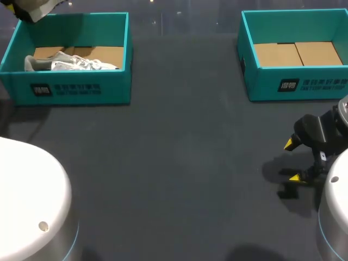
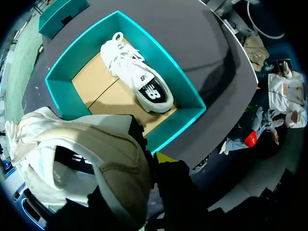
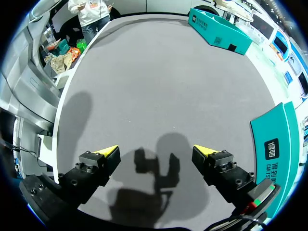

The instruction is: Take the shoe out of the shoebox, open the shoe tongue, remove and reinsert the insole, then place the shoe into the shoebox

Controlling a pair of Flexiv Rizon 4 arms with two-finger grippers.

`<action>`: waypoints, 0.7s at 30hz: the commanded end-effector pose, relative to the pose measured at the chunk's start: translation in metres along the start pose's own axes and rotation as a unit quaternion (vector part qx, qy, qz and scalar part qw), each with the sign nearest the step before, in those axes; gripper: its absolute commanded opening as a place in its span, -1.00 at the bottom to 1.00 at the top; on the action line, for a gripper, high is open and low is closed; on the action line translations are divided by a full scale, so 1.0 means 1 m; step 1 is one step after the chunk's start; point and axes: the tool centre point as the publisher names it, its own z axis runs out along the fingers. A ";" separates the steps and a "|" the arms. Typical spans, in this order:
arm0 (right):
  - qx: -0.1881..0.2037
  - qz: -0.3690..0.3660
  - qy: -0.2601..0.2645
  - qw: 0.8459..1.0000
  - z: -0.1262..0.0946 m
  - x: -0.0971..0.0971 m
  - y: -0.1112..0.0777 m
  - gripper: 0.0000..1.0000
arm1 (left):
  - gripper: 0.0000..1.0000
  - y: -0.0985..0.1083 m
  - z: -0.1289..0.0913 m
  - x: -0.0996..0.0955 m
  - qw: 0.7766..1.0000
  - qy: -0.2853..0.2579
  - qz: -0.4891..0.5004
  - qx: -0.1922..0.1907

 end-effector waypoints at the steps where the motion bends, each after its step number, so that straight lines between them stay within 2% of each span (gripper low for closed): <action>1: 0.001 0.000 -0.001 1.000 -0.001 0.002 0.000 1.00 | -1.00 -0.005 0.000 0.009 0.984 -0.101 0.146 -0.014; 5: 0.001 0.000 -0.001 1.000 -0.001 0.002 0.000 1.00 | -1.00 0.013 0.005 0.005 0.964 -0.121 0.234 -0.018; 6: 0.001 0.000 -0.001 1.000 -0.001 0.002 0.000 1.00 | -1.00 0.016 0.006 0.006 0.954 -0.129 0.272 -0.008; 8: 0.001 0.000 -0.001 1.000 -0.001 0.002 0.000 1.00 | -1.00 0.023 0.007 0.005 0.949 -0.132 0.284 -0.026; 9: 0.001 0.000 -0.001 1.000 -0.001 0.002 0.000 1.00 | -1.00 0.026 0.007 0.006 0.948 -0.129 0.290 -0.025; 10: 0.001 0.000 -0.001 1.000 -0.001 0.002 0.000 1.00 | -1.00 0.029 0.006 0.001 0.967 -0.102 0.219 -0.078; 19: 0.001 0.000 -0.001 1.000 -0.001 0.002 0.000 1.00 | -1.00 0.029 0.008 -0.001 0.967 -0.095 0.226 -0.075; 21: 0.001 0.000 -0.001 1.000 -0.001 0.002 0.000 1.00 | -1.00 0.028 0.009 -0.002 0.957 -0.102 0.264 -0.062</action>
